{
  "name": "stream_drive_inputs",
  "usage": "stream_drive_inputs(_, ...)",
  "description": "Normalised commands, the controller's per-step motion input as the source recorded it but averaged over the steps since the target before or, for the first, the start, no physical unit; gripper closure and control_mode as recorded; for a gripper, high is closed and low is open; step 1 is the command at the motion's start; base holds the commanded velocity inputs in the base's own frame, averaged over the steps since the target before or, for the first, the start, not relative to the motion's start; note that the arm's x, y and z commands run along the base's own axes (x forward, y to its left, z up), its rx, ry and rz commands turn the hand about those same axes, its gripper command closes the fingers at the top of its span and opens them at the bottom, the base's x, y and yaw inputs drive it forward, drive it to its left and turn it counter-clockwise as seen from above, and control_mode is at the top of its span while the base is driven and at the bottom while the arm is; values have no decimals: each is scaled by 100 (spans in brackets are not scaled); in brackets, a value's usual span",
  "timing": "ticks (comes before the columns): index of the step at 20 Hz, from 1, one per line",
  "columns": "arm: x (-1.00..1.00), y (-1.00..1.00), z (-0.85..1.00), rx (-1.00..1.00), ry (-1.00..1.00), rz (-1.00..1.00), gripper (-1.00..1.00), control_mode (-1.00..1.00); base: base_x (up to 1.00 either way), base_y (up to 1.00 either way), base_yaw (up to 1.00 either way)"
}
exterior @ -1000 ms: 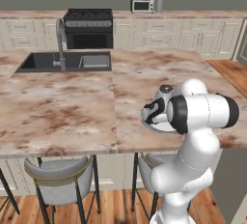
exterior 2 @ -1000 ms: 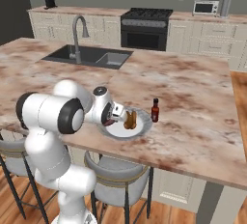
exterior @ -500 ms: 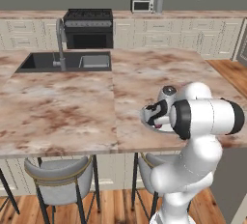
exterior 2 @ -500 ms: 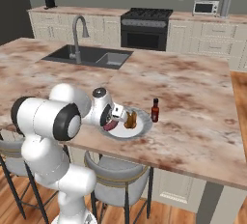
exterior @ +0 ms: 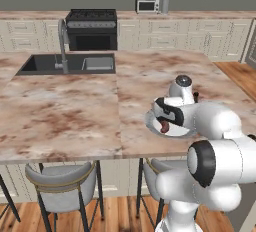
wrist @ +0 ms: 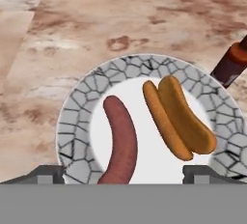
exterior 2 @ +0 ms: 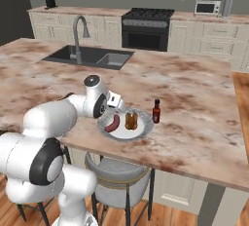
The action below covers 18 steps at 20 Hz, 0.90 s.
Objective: Move the hot dog bun to the plate on the dining table and place the condiment next to that plate. Then navigate to the fridge and take the sausage and place it on the plate as well.
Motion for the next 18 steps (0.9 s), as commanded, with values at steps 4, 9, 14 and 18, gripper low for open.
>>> stream_drive_inputs(4,-100,7,93,0,0,0,-100,-100,0,0,0)
stream_drive_inputs(9,-100,30,84,0,0,0,-100,-100,0,0,0)
stream_drive_inputs(14,-100,52,68,0,1,0,-100,-100,0,0,0)
stream_drive_inputs(18,-100,50,54,0,4,0,-100,-100,0,0,0)
